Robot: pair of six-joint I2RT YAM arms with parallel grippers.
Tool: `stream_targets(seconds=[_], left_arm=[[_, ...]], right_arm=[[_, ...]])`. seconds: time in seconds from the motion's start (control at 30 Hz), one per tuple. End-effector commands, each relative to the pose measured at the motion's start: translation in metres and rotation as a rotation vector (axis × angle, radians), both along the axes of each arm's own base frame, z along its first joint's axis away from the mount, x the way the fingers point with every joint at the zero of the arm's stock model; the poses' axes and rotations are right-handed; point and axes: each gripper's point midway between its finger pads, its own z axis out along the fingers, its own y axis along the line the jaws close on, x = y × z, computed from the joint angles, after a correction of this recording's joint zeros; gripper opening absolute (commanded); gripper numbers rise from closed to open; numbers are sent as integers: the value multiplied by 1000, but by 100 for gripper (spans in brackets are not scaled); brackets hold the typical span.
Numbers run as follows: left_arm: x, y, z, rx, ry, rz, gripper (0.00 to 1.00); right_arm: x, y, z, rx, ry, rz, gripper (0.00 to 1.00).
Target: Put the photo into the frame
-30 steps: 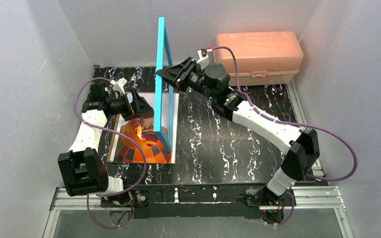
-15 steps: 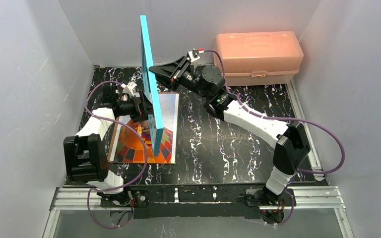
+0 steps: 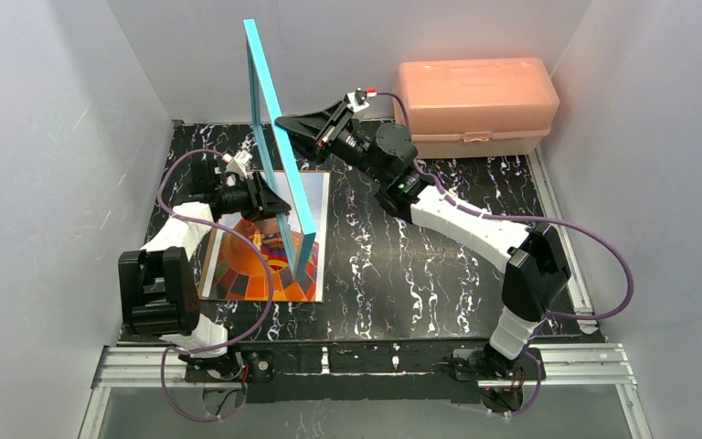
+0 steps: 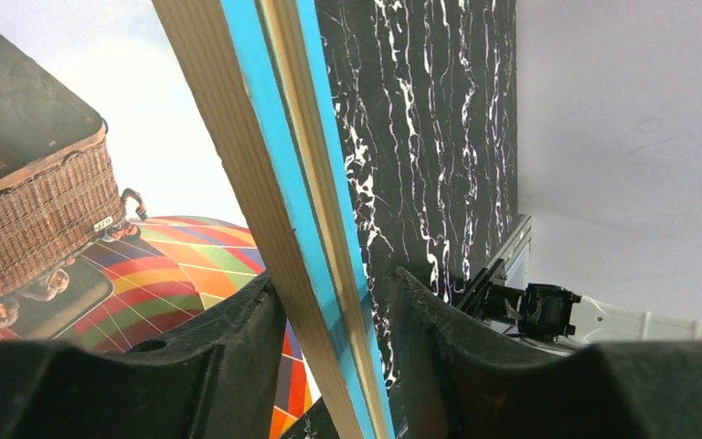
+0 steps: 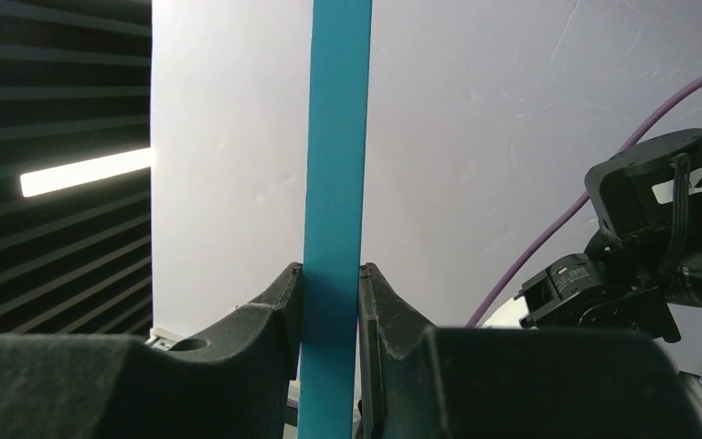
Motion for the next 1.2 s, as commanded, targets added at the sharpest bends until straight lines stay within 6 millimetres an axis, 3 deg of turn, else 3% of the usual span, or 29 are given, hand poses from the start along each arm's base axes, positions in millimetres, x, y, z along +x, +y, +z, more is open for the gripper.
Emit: stream_targets(seconds=[0.0,0.07,0.13,0.27,0.37,0.5,0.63,1.0,1.07,1.17], left_arm=[[-4,-1,2,2,-22,7,39],[-3,-2,2,0,-24,5,29],[-3,-1,3,6,-23,3,18],[-1,6,2,64,-38,8,1],[-1,15,3,130,-70,26,0],[-4,21,7,179,-111,34,0],[-7,24,9,207,-126,33,0],[-18,32,12,299,-202,3,0],[-22,31,10,298,-196,-23,0],[-30,29,3,292,-169,-62,0]], right_arm=[[-18,-19,46,158,-91,9,2],[-18,-19,46,157,-92,10,4],[-18,-18,41,138,-85,9,12],[-7,-22,9,-21,-52,-23,31],[12,-44,-29,-194,-9,-96,46],[26,-68,-68,-388,24,-150,55],[29,-81,-91,-513,19,-162,51],[22,-130,-189,-1050,45,-95,46],[18,-140,-203,-1115,52,-92,42],[13,-152,-218,-1182,46,-92,28]])
